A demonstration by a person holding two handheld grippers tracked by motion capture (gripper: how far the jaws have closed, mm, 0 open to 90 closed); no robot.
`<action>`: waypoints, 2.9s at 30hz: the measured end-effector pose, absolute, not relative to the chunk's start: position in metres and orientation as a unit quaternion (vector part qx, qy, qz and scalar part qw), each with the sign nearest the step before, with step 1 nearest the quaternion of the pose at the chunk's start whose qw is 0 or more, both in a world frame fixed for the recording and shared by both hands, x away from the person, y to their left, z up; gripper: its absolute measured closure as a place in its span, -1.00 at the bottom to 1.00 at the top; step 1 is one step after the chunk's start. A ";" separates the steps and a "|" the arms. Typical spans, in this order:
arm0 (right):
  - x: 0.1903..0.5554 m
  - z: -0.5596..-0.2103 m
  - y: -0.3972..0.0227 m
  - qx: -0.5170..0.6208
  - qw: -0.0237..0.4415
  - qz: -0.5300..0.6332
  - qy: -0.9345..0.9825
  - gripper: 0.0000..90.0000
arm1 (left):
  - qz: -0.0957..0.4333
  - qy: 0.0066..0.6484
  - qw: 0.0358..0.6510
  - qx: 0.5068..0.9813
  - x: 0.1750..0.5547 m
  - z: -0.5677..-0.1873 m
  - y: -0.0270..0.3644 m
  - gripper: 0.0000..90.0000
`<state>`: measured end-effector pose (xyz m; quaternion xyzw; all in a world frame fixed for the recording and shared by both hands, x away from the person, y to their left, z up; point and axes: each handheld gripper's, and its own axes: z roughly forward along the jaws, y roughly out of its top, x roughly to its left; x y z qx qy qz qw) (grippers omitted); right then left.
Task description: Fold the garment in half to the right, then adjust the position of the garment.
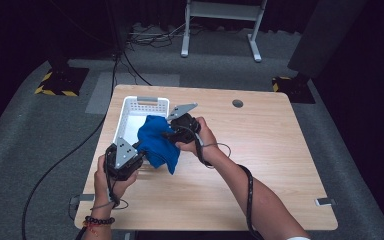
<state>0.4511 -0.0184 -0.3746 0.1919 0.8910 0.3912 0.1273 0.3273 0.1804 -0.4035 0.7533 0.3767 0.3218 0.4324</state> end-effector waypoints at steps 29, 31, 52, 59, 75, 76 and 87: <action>0.463 -0.372 0.006 0.190 0.135 0.391 0.891 0.52 | 0.341 0.397 0.422 0.740 0.331 -0.405 0.189 0.64; 0.463 -0.372 0.008 0.187 0.138 0.388 0.892 0.52 | 0.340 0.398 0.423 0.740 0.331 -0.406 0.190 0.64; 0.470 -0.377 0.015 0.194 0.131 0.385 0.893 0.52 | 0.345 0.404 0.413 0.740 0.333 -0.409 0.192 0.64; 0.471 -0.379 0.018 0.194 0.130 0.382 0.894 0.52 | 0.346 0.406 0.413 0.738 0.333 -0.410 0.192 0.64; 0.474 -0.379 0.025 0.193 0.133 0.379 0.895 0.52 | 0.351 0.413 0.405 0.736 0.334 -0.412 0.195 0.64; 0.474 -0.379 0.025 0.193 0.133 0.378 0.896 0.52 | 0.353 0.413 0.404 0.736 0.334 -0.412 0.196 0.64; 0.475 -0.378 0.031 0.187 0.136 0.380 0.896 0.52 | 0.364 0.415 0.397 0.733 0.334 -0.411 0.197 0.64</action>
